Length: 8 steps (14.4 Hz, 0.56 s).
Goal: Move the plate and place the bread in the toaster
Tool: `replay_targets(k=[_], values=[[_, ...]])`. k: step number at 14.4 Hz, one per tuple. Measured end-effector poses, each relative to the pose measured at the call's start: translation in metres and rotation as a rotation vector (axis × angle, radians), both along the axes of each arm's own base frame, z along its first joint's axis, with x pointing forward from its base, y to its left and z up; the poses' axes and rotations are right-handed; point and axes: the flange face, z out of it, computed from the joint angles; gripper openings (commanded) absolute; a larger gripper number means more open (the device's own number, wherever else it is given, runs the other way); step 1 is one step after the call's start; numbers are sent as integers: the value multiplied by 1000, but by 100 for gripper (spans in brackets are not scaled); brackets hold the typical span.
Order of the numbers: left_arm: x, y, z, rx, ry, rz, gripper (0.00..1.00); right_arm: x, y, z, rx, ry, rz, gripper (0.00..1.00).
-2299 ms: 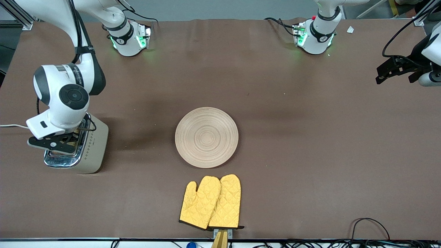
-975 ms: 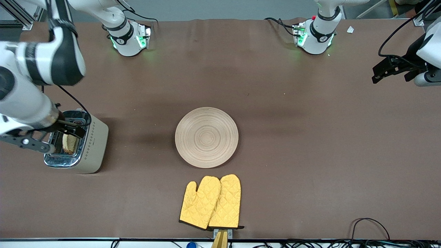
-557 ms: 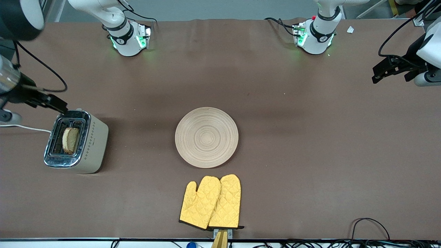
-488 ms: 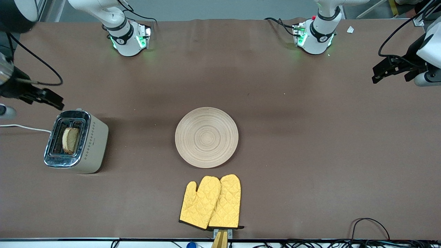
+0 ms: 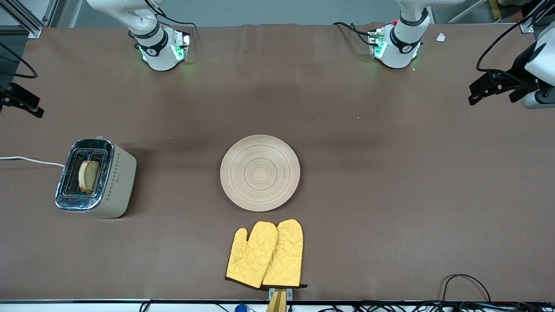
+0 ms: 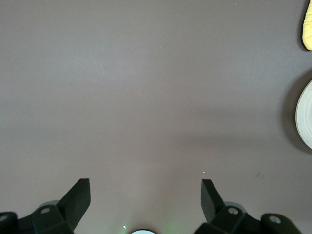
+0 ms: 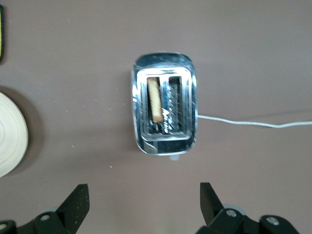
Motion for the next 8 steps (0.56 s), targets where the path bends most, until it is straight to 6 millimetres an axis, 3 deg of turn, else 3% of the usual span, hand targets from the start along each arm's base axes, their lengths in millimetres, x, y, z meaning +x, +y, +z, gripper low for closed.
replay_targets(k=[3,8], values=[[3,2,1,-1,-3,3,100,-8,-23,4,18,5,-12,100],[3,1,2,-1,-5,2,100,-2,-6,-5,57,-10,18,100]])
